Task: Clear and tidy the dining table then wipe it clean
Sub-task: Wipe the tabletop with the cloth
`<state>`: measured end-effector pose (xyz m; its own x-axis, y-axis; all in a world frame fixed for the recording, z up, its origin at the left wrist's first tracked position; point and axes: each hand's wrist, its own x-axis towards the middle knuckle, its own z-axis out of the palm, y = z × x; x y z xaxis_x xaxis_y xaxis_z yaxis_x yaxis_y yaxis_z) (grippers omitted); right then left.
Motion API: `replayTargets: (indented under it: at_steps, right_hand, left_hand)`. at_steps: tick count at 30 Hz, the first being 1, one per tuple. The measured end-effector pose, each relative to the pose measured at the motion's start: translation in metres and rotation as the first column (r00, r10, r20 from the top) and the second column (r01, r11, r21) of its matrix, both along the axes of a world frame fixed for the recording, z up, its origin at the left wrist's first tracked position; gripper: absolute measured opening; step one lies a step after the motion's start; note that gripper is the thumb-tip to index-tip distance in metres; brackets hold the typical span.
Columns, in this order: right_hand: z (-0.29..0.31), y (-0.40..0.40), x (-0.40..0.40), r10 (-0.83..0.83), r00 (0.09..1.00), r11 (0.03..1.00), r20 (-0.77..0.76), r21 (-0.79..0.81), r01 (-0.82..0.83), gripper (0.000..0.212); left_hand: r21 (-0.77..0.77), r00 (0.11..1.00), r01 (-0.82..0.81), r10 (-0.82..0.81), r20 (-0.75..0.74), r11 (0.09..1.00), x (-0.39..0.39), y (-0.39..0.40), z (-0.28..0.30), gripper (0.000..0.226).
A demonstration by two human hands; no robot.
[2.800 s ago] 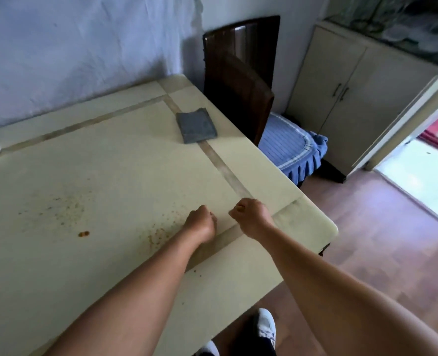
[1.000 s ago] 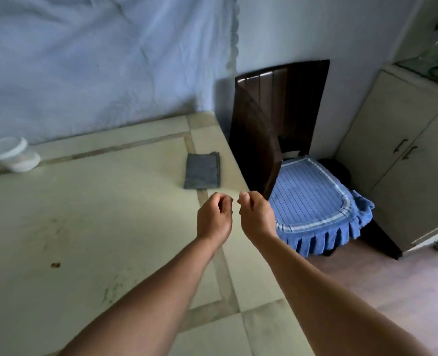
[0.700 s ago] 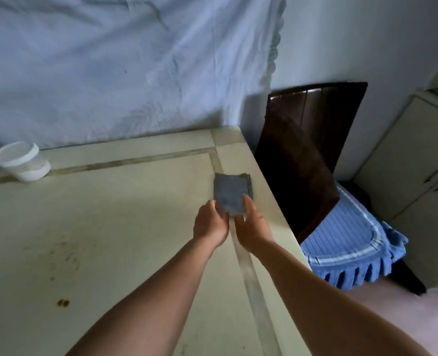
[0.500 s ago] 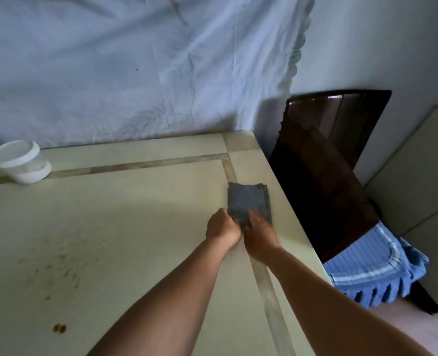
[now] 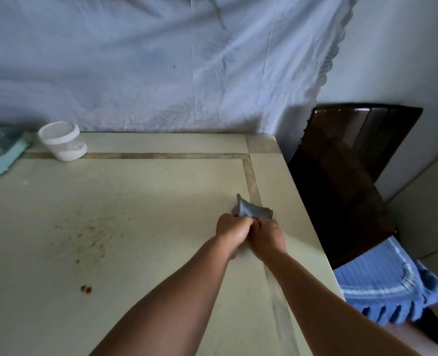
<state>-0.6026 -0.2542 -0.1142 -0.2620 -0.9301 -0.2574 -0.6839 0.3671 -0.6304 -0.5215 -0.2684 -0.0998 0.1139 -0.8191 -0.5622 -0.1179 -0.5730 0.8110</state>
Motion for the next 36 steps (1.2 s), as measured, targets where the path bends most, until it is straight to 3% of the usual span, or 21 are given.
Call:
replayTargets:
  at_steps: [3, 7, 11, 15, 20, 23, 26, 29, 36]
  right_hand:
    - [0.023, 0.024, 0.023, 0.040, 0.984, 0.997, 0.176, -0.069, -0.028, 0.028]
    - [0.045, 0.054, 0.066, 0.178, 0.949, 0.979, 0.260, -0.145, -0.144, 0.024]
    - [0.058, 0.084, 0.129, 0.407, 0.882, 0.911, 0.239, -0.178, -0.372, 0.033]
    - [0.068, 0.119, 0.192, 0.565, 0.782, 0.825, 0.266, -0.199, -0.528, 0.030]
    - [0.084, 0.162, 0.268, 0.717, 0.645, 0.697, 0.264, -0.256, -0.669, 0.029]
    - [0.091, 0.197, 0.339, 0.787, 0.545, 0.612, 0.288, -0.258, -0.748, 0.020]
    - [0.087, 0.215, 0.390, 0.826, 0.503, 0.556, 0.255, -0.223, -0.800, 0.023]
    - [0.084, 0.239, 0.458, 0.848, 0.487, 0.525, 0.208, -0.205, -0.826, 0.024]
    - [0.076, 0.279, 0.571, 0.827, 0.516, 0.559, 0.221, -0.236, -0.795, 0.031]
  left_hand:
    - [-0.061, 0.993, -0.094, 0.089, -0.080, 0.994, 0.025, 0.024, 0.019, 0.020]
    - [-0.082, 0.963, -0.256, 0.247, -0.106, 0.963, 0.067, 0.060, 0.046, 0.013]
    - [-0.104, 0.913, -0.405, 0.408, 0.010, 0.909, 0.129, 0.106, 0.062, 0.041]
    - [-0.195, 0.838, -0.518, 0.540, 0.082, 0.833, 0.191, 0.150, 0.070, 0.051]
    - [-0.239, 0.741, -0.630, 0.664, 0.100, 0.739, 0.274, 0.202, 0.069, 0.054]
    - [-0.271, 0.657, -0.707, 0.749, 0.092, 0.653, 0.341, 0.244, 0.074, 0.043]
    - [-0.272, 0.617, -0.739, 0.782, 0.094, 0.616, 0.385, 0.271, 0.080, 0.032]
    - [-0.250, 0.595, -0.771, 0.802, 0.048, 0.586, 0.444, 0.302, 0.082, 0.025]
    - [-0.235, 0.585, -0.781, 0.809, 0.048, 0.579, 0.543, 0.349, 0.087, 0.040]
